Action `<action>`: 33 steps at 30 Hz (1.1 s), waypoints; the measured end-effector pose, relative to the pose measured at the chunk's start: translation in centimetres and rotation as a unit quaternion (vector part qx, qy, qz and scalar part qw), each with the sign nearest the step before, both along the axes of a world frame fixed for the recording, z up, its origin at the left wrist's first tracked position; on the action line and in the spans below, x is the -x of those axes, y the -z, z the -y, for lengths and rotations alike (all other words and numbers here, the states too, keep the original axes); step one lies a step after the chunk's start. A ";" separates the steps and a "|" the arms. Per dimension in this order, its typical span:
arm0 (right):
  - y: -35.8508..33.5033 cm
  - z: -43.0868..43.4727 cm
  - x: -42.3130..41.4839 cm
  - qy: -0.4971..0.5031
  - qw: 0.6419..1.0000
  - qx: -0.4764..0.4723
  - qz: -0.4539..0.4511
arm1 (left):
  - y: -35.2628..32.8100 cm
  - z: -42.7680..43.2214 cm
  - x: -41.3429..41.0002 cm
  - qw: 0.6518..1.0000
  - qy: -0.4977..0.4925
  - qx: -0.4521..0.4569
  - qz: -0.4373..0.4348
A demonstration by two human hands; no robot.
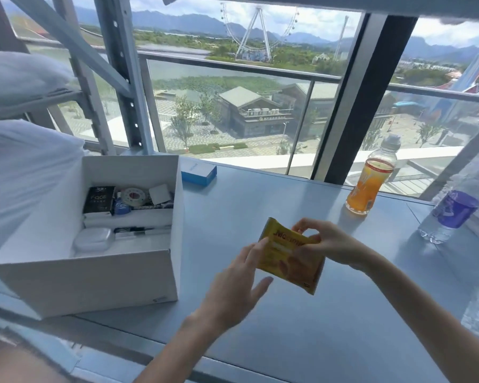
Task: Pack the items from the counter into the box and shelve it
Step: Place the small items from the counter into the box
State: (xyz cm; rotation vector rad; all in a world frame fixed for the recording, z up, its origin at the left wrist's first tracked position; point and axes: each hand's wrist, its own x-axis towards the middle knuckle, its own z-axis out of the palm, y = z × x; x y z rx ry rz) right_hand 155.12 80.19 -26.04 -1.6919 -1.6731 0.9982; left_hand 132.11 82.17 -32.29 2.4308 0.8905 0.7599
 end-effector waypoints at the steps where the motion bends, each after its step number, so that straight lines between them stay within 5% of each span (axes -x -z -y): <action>1: -1.4 -0.3 1.3 -0.027 0.999 -0.017 -0.018 | -1.6 -0.2 0.9 0.999 -0.012 -0.019 0.032; 4: -5.3 -2.0 5.7 -0.088 0.994 -0.070 0.001 | -6.0 -2.1 4.1 0.990 -0.044 -0.053 0.125; 10: -9.9 -8.4 15.2 -0.132 0.974 -0.161 0.084 | -10.4 -7.9 13.3 0.976 -0.075 0.016 0.202; 13: -10.6 -12.5 19.5 -0.130 0.964 -0.197 0.124 | -10.7 -10.2 17.4 0.976 -0.139 -0.032 0.165; 17: -9.7 -18.7 23.3 -0.085 0.953 -0.231 0.179 | -9.0 -12.0 21.8 0.968 -0.249 -0.008 -0.007; 20: -7.9 -23.2 25.0 -0.063 0.943 -0.242 0.222 | -7.2 -12.1 22.9 0.973 -0.198 0.042 -0.110; 24: -5.2 -26.9 25.7 -0.016 0.917 -0.243 0.316 | -7.2 -12.3 22.8 0.983 -0.133 0.020 -0.126; 30: -2.7 -27.4 25.6 -0.042 0.816 -0.360 0.450 | -8.3 -11.7 22.7 0.991 0.016 0.015 -0.134; 33: -2.9 -27.3 25.7 -0.059 0.835 -0.342 0.426 | -8.3 -11.7 22.7 0.988 0.051 0.006 -0.148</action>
